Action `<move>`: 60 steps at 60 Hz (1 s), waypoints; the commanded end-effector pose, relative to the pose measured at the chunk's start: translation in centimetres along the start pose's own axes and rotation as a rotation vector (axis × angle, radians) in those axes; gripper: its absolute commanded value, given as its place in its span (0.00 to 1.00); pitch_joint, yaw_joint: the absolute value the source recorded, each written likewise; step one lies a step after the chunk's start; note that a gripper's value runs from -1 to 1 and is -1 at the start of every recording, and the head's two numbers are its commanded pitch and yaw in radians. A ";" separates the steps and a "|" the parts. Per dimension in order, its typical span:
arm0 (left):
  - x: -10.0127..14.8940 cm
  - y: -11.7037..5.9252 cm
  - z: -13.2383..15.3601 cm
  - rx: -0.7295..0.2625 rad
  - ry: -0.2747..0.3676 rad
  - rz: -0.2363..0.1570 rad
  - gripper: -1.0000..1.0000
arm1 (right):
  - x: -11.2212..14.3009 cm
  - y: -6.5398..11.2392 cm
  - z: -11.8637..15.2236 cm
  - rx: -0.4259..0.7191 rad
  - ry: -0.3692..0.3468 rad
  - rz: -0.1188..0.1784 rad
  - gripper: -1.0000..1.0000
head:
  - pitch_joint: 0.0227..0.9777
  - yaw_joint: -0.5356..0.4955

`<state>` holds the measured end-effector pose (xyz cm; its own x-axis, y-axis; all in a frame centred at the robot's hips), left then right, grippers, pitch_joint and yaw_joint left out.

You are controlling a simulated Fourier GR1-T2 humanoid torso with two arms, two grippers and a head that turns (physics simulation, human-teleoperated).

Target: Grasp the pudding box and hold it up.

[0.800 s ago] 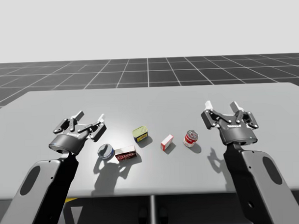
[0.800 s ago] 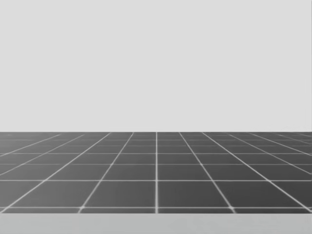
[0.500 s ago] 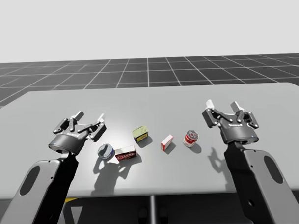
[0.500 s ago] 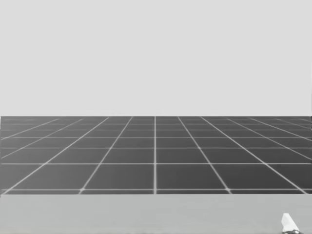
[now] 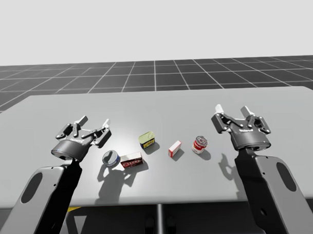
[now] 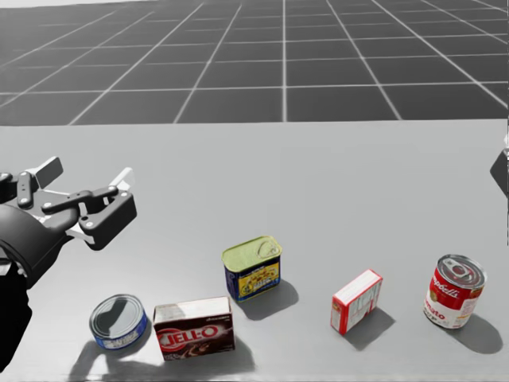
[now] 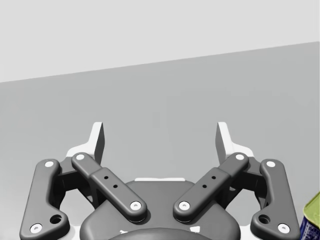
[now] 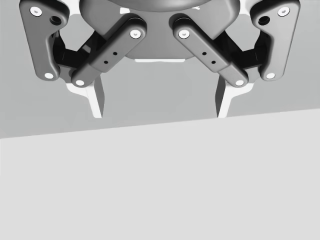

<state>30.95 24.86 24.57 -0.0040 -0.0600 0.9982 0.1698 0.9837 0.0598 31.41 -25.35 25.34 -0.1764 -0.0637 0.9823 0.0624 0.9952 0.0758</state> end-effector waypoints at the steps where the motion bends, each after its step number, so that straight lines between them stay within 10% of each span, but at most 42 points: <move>1: 0.0 0.0 0.0 0.002 0.002 -0.006 0.00 | 0.0 0.5 0.1 0.012 0.003 0.007 0.00 | 0.73 0.64; 36: 1.5 -0.1 0.8 -0.080 -0.005 0.081 0.00 | -0.5 1.1 0.2 0.029 0.014 0.049 0.00 | 0.92 0.74; 60: 1.3 0.1 6.2 -0.513 0.028 -0.024 0.00 | -0.7 1.1 0.2 0.020 0.012 0.064 0.00 | 0.91 0.74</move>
<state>27.23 25.84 27.07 0.0100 -0.0535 0.9985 0.5047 0.8623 0.0412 31.36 -24.12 24.72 -0.1597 -0.0047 0.9872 0.0500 0.9987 0.0128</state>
